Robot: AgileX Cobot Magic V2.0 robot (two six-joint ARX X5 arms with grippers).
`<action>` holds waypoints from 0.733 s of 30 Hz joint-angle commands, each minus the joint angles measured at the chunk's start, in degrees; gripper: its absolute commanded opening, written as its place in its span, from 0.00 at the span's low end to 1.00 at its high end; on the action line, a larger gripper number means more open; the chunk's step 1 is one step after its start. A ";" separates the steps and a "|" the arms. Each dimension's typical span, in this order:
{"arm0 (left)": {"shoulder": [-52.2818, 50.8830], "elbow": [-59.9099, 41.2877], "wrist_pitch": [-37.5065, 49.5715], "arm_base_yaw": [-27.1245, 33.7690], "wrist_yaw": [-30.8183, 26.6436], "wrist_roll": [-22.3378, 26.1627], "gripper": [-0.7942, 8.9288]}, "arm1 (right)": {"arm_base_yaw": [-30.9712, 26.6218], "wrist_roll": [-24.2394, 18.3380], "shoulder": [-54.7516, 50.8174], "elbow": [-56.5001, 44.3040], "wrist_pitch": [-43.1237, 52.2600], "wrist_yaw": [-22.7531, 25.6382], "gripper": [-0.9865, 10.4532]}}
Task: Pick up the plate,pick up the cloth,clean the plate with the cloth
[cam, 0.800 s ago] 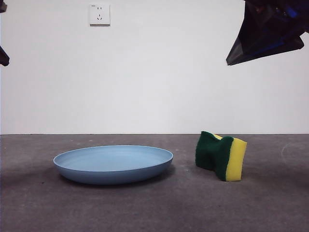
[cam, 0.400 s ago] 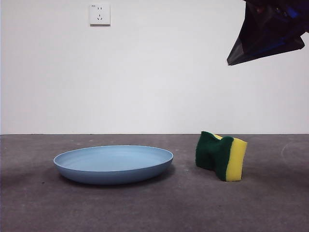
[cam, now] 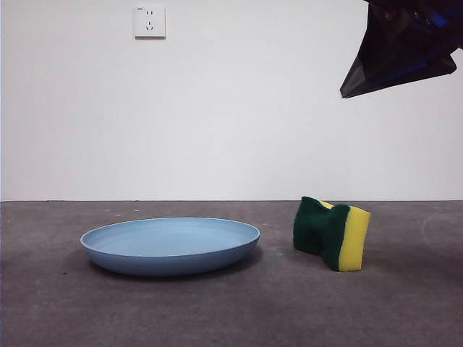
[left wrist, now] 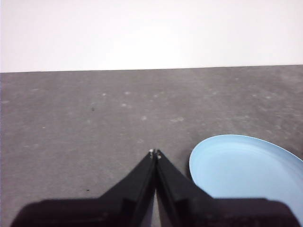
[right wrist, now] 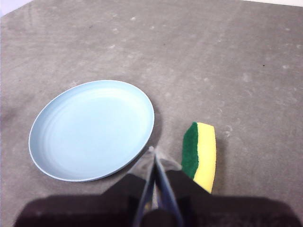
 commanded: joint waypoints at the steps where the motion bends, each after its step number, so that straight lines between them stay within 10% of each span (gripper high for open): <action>1: -2.89 -3.56 1.44 1.70 2.75 0.98 0.08 | 0.04 0.17 0.07 -0.63 0.28 0.15 0.09; 22: -9.33 -10.29 -2.12 3.82 -0.28 0.00 0.08 | 0.02 0.17 0.07 -0.63 0.28 0.17 0.09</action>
